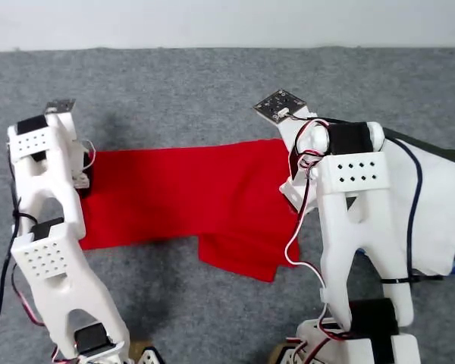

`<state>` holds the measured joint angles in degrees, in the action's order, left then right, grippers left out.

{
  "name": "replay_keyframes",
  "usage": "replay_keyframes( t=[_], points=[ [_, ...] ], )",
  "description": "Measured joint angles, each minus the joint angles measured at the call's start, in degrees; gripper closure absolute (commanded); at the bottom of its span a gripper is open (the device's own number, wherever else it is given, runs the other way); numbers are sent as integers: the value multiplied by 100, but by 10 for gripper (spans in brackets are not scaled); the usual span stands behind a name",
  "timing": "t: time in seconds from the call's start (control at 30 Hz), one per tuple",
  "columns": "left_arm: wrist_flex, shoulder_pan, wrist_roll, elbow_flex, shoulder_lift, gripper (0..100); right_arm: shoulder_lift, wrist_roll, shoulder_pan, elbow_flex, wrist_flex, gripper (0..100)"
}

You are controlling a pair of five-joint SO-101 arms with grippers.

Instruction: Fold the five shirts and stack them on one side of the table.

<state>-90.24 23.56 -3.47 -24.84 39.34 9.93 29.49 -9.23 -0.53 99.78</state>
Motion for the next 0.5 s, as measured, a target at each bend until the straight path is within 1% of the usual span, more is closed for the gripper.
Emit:
replay_keyframes(
  t=[0.23,0.5],
  points=[
    [-185,0,0,-853,0,987,0,0,0,0,0,718],
    [-97,-114,-79,-958,0,986,0,0,0,0,0,718]
  ],
)
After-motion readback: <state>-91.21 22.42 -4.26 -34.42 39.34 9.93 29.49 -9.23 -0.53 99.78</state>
